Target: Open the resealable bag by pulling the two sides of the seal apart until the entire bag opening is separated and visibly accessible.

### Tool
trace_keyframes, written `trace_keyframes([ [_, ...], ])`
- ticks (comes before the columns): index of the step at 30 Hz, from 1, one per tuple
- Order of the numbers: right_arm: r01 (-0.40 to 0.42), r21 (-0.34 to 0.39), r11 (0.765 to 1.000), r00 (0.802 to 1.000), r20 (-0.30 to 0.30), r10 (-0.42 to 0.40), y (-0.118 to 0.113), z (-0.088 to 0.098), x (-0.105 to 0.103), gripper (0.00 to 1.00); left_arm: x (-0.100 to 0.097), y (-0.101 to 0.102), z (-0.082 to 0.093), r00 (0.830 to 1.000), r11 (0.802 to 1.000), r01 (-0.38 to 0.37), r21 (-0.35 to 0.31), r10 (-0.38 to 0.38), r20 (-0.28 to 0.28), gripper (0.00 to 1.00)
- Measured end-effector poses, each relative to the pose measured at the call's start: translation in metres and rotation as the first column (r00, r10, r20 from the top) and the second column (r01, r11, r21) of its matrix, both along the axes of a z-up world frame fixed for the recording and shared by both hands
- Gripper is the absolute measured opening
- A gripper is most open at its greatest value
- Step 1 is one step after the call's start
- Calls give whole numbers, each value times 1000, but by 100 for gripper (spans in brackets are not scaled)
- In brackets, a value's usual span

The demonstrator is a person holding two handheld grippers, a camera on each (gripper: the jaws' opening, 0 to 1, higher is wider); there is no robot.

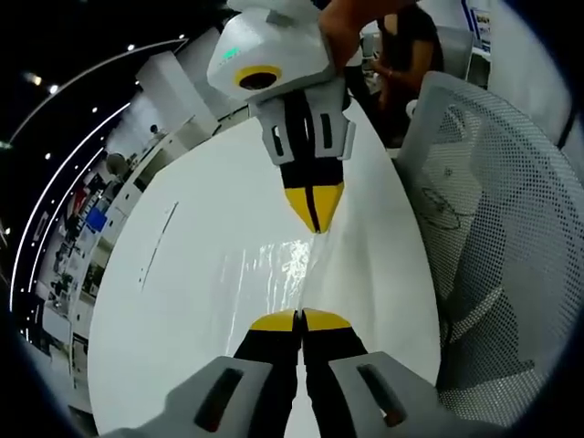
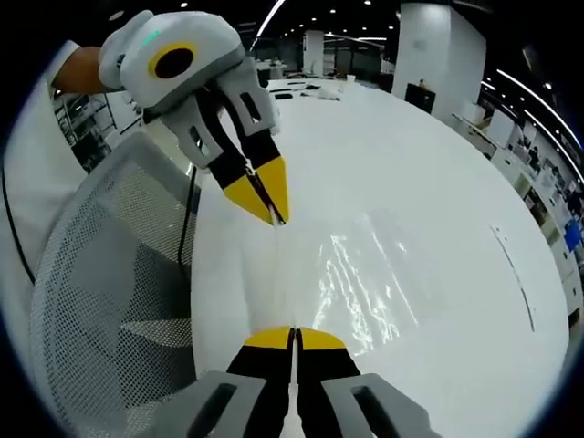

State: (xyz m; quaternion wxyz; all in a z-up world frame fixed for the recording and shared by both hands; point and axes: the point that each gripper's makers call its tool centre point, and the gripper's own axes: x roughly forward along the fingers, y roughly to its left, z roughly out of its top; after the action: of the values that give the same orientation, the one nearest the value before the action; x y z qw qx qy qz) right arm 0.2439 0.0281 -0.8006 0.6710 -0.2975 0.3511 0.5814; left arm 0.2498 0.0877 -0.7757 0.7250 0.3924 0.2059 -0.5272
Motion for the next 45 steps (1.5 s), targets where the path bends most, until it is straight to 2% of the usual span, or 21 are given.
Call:
trace_keyframes([
  [10,1,-4,1000,999,42,-1,-4,8,6,0,3,-2,4,1000,1000,0,7,0,24,0],
  [23,2,2,1000,999,33,-2,0,8,4,0,2,2,4,999,1000,-6,11,6,32,0],
  [31,20,-15,1000,1000,15,-19,-1,4,2,0,1,7,3,1000,1000,-15,6,14,25,4],
  [38,35,-34,999,999,6,-35,5,0,1,0,0,9,10,999,1000,-19,-16,20,49,18],
  [45,48,-49,998,999,4,-48,15,-2,4,0,-5,1,17,997,1000,20,-15,-19,79,15],
])
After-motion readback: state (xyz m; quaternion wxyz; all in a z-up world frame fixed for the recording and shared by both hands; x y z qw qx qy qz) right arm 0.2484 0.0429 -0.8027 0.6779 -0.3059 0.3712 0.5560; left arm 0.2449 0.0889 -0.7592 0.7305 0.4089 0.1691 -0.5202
